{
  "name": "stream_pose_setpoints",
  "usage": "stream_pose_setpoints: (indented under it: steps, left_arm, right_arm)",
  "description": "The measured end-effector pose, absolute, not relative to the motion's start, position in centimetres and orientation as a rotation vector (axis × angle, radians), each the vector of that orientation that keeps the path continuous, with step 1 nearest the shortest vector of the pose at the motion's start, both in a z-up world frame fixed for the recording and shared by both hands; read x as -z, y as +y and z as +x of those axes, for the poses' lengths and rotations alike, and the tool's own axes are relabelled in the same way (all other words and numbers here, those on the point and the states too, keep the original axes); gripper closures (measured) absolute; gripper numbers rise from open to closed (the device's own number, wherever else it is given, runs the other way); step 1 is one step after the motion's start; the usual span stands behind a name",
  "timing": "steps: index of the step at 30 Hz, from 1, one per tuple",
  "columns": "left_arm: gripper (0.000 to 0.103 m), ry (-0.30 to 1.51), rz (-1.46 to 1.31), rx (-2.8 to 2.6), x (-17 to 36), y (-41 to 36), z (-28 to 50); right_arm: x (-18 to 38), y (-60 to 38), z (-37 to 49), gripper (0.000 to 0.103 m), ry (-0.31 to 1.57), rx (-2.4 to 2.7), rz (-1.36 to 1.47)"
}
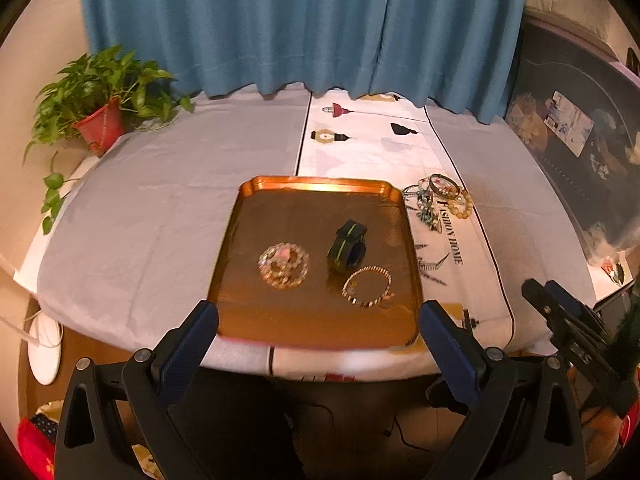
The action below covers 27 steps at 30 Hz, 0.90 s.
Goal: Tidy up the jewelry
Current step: 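Reach the right gripper to the thin silver bangle while left reaches into the pile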
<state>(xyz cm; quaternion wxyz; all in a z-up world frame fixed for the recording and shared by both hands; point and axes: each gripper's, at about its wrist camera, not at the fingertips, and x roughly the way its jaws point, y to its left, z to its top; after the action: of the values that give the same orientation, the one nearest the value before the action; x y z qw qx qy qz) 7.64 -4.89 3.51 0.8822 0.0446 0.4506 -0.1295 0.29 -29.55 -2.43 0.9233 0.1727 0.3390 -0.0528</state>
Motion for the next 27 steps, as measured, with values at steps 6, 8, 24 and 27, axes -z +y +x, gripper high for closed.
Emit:
stream_pose_setpoints:
  steps: [6,8,24,27]
  left_arm:
    - [0.004,0.964,0.084,0.294,-2.8,-7.5,11.6]
    - [0.004,0.963,0.088,0.297,-2.7,-8.2,12.5]
    - [0.004,1.005,0.048,0.244,-0.5,-7.0,17.2]
    - [0.004,1.01,0.039,0.234,-0.3,-6.5,17.5]
  right_arm:
    - [4.6,-33.3,5.8,0.031,0.721,0.167,0.348]
    - [5.1,-34.1,7.7,0.031,0.724,0.164,0.34]
    - [8.9,-33.1,22.9,0.07,0.842,0.007,0.048]
    - [9.8,-32.4,23.7,0.093,0.876,0.025,-0.041]
